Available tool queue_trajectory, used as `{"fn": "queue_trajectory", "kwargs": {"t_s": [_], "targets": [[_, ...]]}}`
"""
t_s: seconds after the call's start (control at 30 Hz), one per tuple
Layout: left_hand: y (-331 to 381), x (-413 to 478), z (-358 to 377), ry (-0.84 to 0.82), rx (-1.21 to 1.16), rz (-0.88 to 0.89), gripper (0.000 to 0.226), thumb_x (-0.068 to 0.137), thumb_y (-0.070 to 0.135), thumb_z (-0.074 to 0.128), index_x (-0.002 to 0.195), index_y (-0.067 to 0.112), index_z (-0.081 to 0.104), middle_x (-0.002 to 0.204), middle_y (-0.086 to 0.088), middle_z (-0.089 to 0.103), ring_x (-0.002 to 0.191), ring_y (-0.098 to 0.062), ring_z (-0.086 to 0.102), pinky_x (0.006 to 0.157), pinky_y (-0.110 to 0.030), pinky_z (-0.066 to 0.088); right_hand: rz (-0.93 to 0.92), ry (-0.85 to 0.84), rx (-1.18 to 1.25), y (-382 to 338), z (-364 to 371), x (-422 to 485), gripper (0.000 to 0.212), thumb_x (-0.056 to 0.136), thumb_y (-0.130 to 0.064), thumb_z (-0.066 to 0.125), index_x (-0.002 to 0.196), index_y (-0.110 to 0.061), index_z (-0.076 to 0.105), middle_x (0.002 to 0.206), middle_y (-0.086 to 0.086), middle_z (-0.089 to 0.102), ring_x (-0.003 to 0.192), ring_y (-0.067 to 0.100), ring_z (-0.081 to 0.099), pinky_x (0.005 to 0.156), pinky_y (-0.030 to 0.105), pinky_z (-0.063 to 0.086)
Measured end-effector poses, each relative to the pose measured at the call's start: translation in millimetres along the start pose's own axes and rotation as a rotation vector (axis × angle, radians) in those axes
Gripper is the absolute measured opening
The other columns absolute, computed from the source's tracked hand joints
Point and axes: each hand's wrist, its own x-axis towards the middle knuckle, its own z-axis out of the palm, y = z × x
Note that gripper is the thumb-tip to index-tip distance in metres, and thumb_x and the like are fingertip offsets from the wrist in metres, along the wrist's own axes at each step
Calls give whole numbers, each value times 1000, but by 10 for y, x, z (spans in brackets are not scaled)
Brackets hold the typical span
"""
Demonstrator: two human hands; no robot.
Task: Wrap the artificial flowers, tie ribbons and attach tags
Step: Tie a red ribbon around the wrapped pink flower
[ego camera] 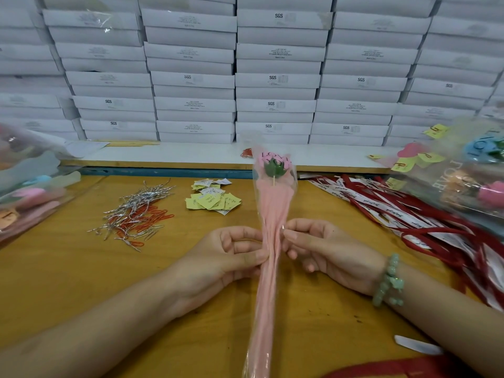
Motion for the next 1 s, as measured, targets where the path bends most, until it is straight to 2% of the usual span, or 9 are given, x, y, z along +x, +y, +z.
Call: {"fn": "queue_trajectory", "kwargs": {"t_s": [0.2, 0.4, 0.57, 0.77, 0.87, 1.0], "targets": [[10, -26, 13, -15, 12, 8, 23, 75, 0, 73, 96, 11, 73, 93, -19, 71, 77, -20, 71, 66, -25, 57, 28, -66, -4, 6, -26, 1, 10, 78, -17, 68, 88, -13, 70, 76, -2, 65, 63, 3, 59, 44, 11, 43], [12, -29, 7, -59, 27, 5, 29, 70, 11, 79, 97, 20, 75, 98, -15, 73, 81, -18, 71, 70, -25, 57, 21, -79, -40, 14, -22, 1, 26, 77, -15, 68, 100, -5, 64, 80, -1, 67, 68, 3, 62, 50, 12, 47], [2, -25, -3, -100, 11, -10, 30, 69, 12, 80, 98, 21, 74, 100, -16, 73, 82, -19, 72, 69, -26, 58, -43, -8, -97, 43, 42, -8, 31, 69, -20, 71, 96, -6, 66, 79, 1, 68, 67, 5, 62, 50, 14, 48], [11, -1, -31, -113, -54, -43, 28, 71, 6, 77, 96, 19, 74, 97, -17, 72, 78, -19, 72, 65, -26, 58, -92, 72, -117, 70, 103, -4, 31, 70, -17, 70, 97, -3, 64, 82, 1, 67, 67, 5, 62, 50, 15, 49], [11, 5, -39, -117, -53, -54, 27, 72, 4, 76, 94, 18, 74, 94, -12, 72, 77, -17, 71, 65, -25, 58, -107, 96, -101, 84, 107, -12, 25, 68, -16, 71, 90, -7, 63, 89, 0, 69, 73, 5, 63, 53, 15, 51], [10, 17, -58, -122, -44, -63, 27, 73, 3, 76, 96, 16, 71, 95, -13, 70, 78, -17, 71, 67, -26, 58, -136, 74, -84, 97, 95, -17, 15, 68, -15, 72, 83, -15, 68, 87, -3, 71, 78, 5, 66, 62, 18, 56]]}}
